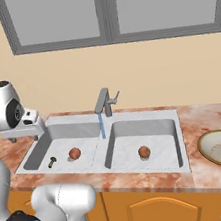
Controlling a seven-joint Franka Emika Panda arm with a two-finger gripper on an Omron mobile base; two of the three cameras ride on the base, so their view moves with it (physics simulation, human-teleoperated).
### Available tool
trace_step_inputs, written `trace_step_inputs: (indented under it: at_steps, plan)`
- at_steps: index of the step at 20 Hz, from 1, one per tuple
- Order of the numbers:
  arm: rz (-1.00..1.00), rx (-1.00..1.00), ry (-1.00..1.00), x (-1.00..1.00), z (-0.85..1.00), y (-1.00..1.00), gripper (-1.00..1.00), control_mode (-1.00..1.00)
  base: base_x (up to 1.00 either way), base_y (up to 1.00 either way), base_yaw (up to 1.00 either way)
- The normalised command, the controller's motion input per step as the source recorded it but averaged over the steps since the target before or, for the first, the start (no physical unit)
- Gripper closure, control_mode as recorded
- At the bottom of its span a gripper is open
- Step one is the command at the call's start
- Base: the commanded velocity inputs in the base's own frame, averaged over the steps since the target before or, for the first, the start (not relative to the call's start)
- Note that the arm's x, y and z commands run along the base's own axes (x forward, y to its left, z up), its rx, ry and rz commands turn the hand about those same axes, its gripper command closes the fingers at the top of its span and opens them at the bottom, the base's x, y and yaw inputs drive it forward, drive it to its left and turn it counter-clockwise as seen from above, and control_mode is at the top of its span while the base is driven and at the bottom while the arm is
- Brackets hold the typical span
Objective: Pick the onions from the sink and place them in one bowl. Place the mushroom in the other bowl. Then turn off the sink faucet.
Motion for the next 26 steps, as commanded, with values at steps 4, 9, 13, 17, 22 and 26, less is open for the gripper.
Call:
trace_step_inputs:
  at_steps: [4,9,13,17,22,26]
  plan:
    - [0.0,0.0,0.1,0.18,-0.57,0.0,-1.0,-1.0,0.0,0.0,0.0]
    - [0.0,0.0,0.08,0.51,-0.67,0.05,-1.0,-1.0,0.0,0.0,0.0]
    - [0.0,0.0,0.13,0.66,-0.65,0.23,-1.0,-1.0,0.0,0.0,0.0]
    - [-0.04,0.0,0.13,0.65,-0.62,0.36,-1.0,-1.0,0.0,0.0,0.0]
    - [-0.07,0.0,0.1,0.58,-0.52,0.36,-1.0,-1.0,0.0,0.0,0.0]
    - [-0.07,0.0,0.02,0.34,-0.39,0.12,-1.0,-1.0,0.0,0.0,0.0]
